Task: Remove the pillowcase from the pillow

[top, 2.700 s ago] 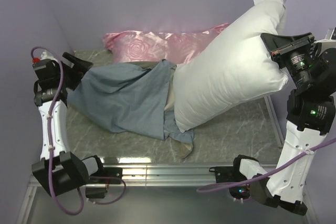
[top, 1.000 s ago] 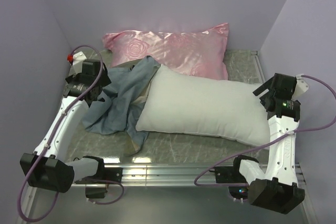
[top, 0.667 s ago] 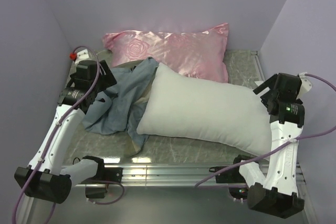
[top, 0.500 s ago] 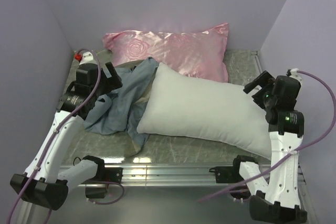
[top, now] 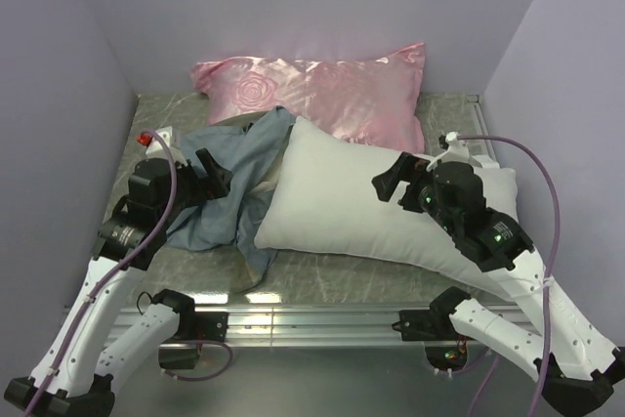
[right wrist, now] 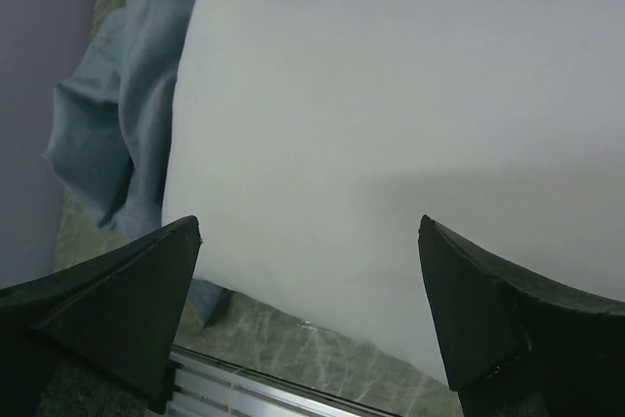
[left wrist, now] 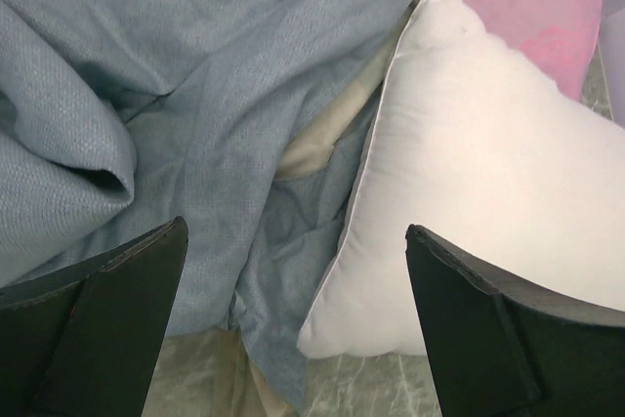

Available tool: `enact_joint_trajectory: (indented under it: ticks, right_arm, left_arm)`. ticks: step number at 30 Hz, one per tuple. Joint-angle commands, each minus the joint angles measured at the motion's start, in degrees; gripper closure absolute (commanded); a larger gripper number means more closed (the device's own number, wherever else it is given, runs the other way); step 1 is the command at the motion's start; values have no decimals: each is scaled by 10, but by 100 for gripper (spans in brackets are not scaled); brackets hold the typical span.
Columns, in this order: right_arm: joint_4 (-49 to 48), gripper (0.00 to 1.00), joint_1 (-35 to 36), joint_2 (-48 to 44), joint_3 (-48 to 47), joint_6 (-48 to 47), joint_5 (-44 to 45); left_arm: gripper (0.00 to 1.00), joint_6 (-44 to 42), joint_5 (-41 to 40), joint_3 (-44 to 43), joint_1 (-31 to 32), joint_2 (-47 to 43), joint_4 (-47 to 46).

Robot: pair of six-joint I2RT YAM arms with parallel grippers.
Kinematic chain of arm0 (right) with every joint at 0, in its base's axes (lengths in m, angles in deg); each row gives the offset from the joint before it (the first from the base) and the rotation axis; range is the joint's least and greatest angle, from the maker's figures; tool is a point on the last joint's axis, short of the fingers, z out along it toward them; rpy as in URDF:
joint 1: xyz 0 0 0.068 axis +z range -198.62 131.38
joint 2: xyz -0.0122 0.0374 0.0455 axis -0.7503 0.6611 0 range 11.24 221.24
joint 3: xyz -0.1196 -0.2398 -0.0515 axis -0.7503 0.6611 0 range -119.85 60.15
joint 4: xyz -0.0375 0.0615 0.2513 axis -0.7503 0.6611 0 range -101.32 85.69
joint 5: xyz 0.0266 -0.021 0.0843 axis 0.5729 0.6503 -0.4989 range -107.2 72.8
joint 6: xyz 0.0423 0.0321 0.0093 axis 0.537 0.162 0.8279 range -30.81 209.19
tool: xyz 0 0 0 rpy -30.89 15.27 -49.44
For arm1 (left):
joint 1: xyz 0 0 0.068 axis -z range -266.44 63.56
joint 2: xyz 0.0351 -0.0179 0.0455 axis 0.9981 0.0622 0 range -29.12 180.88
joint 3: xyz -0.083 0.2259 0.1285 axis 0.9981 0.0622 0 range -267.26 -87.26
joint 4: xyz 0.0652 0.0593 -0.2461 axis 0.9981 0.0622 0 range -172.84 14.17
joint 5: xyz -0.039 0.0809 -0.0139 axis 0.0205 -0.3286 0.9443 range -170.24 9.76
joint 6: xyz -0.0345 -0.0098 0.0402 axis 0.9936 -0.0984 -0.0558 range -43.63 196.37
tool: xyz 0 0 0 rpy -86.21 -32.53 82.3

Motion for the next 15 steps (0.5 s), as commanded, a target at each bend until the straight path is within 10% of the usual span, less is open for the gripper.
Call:
enact_joint_trajectory:
  ticks: [1, 15]
  right_arm:
    - [-47, 0, 22, -24, 20, 8, 64]
    - [-44, 0, 23, -47, 36, -8, 80]
  left_arm:
    - [1, -11, 22, 29, 2, -31, -24]
    - [0, 0, 39, 48, 2, -68, -47]
